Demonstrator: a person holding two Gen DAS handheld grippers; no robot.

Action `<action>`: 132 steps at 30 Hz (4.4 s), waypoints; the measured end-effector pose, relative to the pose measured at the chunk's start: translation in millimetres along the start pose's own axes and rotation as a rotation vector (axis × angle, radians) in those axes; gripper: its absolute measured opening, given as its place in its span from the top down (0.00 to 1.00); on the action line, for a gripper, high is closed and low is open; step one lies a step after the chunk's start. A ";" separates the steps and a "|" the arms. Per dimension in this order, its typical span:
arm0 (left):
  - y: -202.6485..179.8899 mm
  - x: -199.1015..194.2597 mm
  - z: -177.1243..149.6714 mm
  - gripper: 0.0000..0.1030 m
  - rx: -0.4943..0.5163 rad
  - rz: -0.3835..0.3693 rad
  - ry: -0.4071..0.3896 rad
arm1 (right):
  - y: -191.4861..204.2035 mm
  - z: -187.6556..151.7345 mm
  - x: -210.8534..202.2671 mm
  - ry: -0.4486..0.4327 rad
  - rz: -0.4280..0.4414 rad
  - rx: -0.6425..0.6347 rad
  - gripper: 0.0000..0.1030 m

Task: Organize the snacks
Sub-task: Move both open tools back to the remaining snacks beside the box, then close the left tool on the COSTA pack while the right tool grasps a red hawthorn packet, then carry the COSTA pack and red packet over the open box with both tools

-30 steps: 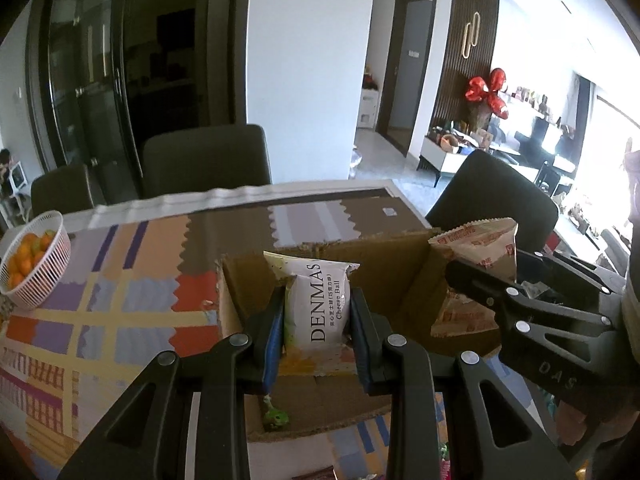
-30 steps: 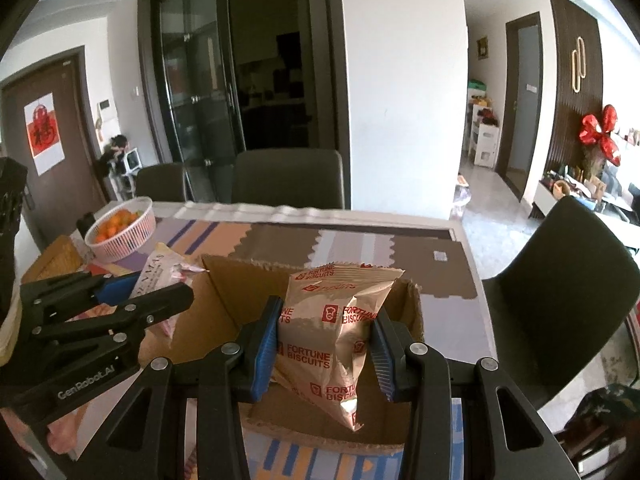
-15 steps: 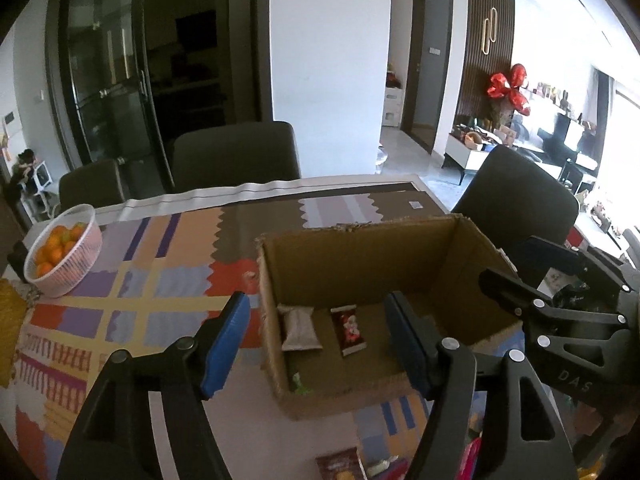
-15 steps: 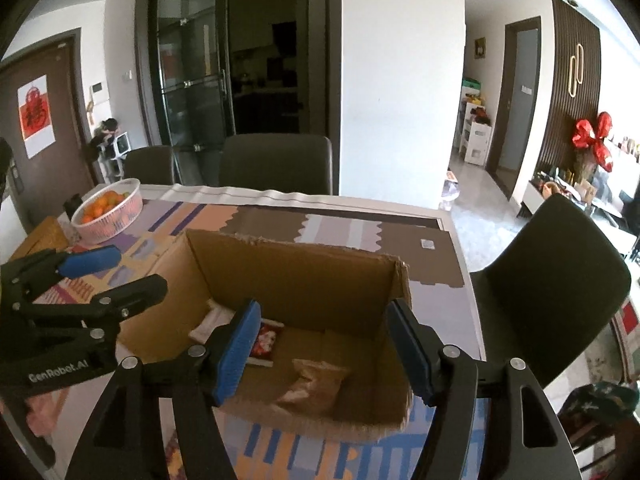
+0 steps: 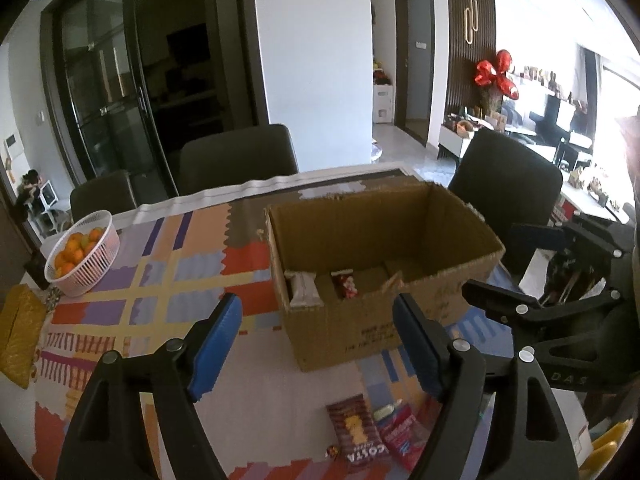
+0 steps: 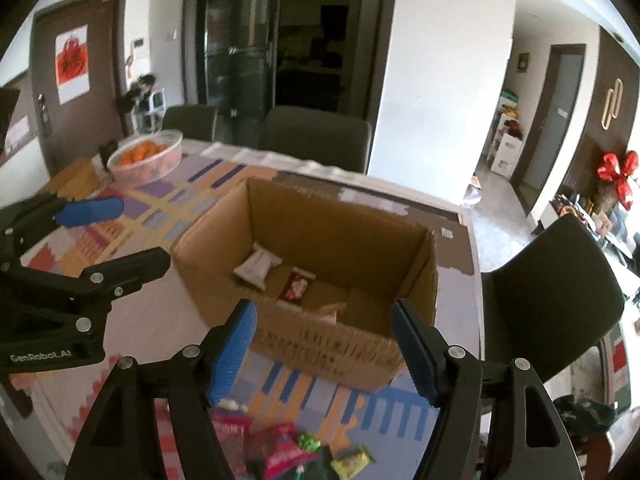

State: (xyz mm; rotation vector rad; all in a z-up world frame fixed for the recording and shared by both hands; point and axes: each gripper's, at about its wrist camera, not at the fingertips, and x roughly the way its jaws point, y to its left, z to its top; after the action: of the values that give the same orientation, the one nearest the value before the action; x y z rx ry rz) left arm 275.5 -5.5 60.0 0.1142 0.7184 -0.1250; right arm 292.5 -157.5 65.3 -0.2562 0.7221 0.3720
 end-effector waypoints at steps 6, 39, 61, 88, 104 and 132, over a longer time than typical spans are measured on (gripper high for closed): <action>-0.3 4.2 -21.0 0.25 -0.004 -0.015 0.064 | 15.9 -13.1 3.8 0.087 0.001 -0.081 0.32; -24.4 74.1 -112.1 0.25 0.038 -0.114 0.352 | 46.0 -101.0 61.3 0.418 0.089 -0.316 0.32; -19.1 122.2 -121.2 0.43 -0.023 -0.178 0.452 | 51.9 -110.6 99.1 0.535 0.158 -0.354 0.47; -21.6 96.6 -107.3 0.64 -0.055 -0.167 0.383 | 68.7 -112.6 73.8 0.446 0.115 -0.312 0.69; -18.6 19.0 -65.1 0.64 -0.033 -0.148 0.182 | 43.0 -69.9 22.8 0.253 0.129 -0.197 0.69; -1.8 5.2 37.0 0.64 -0.046 -0.129 -0.002 | -7.9 24.2 -7.1 -0.009 0.094 0.029 0.69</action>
State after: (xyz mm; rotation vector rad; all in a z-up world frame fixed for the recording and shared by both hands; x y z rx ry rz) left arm 303.1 -13.1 84.1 0.0237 0.7261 -0.2313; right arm 305.2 -157.9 88.5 -0.1937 0.7318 0.4515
